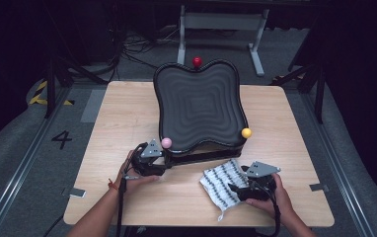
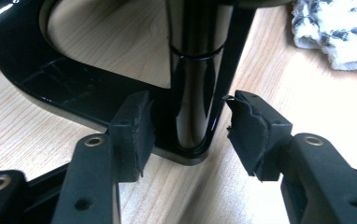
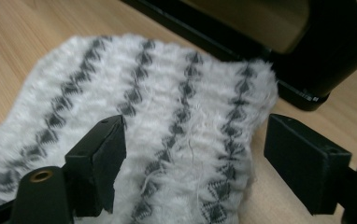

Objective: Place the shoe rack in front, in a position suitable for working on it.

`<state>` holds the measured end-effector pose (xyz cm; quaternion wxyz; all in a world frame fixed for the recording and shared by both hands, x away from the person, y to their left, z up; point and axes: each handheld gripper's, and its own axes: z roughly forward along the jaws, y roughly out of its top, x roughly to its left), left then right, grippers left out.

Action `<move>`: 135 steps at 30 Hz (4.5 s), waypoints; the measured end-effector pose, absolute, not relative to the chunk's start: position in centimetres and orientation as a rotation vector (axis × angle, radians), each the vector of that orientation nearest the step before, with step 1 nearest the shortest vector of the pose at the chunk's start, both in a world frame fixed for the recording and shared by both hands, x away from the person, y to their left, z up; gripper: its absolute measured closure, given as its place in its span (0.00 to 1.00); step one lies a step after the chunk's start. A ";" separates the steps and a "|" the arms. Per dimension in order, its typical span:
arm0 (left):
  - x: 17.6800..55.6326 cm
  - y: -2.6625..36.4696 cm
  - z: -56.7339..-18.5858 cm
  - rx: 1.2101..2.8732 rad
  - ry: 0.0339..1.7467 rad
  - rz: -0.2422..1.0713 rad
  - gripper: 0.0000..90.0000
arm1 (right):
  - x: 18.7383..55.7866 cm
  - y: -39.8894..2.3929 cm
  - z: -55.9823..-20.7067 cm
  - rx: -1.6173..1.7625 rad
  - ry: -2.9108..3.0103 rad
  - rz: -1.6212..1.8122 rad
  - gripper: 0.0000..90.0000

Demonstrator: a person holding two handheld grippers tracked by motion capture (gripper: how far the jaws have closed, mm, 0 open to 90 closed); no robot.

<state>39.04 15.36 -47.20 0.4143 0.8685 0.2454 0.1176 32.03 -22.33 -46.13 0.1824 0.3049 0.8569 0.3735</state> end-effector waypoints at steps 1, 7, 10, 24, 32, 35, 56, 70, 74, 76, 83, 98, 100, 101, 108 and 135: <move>39.1 15.4 -47.2 2.180 0.618 0.295 0.56 | 31.9 -22.2 -45.9 0.849 2.420 1.069 0.22; 39.2 15.5 -47.4 2.179 0.628 0.295 0.63 | 31.3 -20.3 -46.5 0.741 2.501 1.008 0.18; 39.3 15.4 -47.6 2.177 0.632 0.287 0.61 | 31.8 -20.2 -47.5 0.779 2.532 0.969 0.15; 39.5 14.4 -47.8 2.175 0.603 0.293 0.67 | 32.8 -21.2 -47.7 0.870 2.559 0.986 0.23; 39.5 14.2 -47.8 2.171 0.583 0.279 0.81 | 33.0 -21.6 -47.3 0.828 2.520 0.982 0.73; 39.4 14.1 -47.8 2.174 0.574 0.276 0.81 | 33.1 -21.7 -47.3 0.801 2.505 0.976 0.79; 38.8 13.5 -47.8 2.184 0.548 0.263 0.81 | 32.6 -22.8 -46.7 0.810 2.464 1.027 0.50; 38.7 13.4 -47.8 2.186 0.540 0.254 0.79 | 33.7 -20.8 -47.8 0.802 2.530 0.982 0.12; 38.7 13.4 -47.8 2.185 0.538 0.253 0.79 | 34.2 -21.2 -48.0 0.834 2.563 1.019 0.16; 38.7 13.4 -47.8 2.184 0.541 0.255 0.79 | 33.9 -21.1 -47.6 0.824 2.594 1.025 0.35; 38.7 13.3 -47.8 2.183 0.541 0.255 0.78 | 33.5 -20.9 -47.4 0.808 2.576 1.040 0.78; 38.5 12.9 -47.8 2.194 0.522 0.253 0.81 | 34.0 -19.9 -47.2 0.731 2.433 1.064 0.90; 38.5 12.9 -47.8 2.193 0.519 0.251 0.82 | 34.1 -19.2 -46.9 0.720 2.420 1.080 0.90; 38.5 12.8 -47.8 2.189 0.514 0.244 0.82 | 34.1 -18.4 -46.7 0.694 2.398 1.082 0.90; 38.1 12.4 -47.8 2.188 0.511 0.243 0.82 | 34.9 -15.7 -46.8 0.637 2.340 1.114 0.90; 37.8 11.9 -47.9 2.185 0.514 0.237 0.82 | 36.9 -13.2 -47.9 0.619 2.273 1.070 0.90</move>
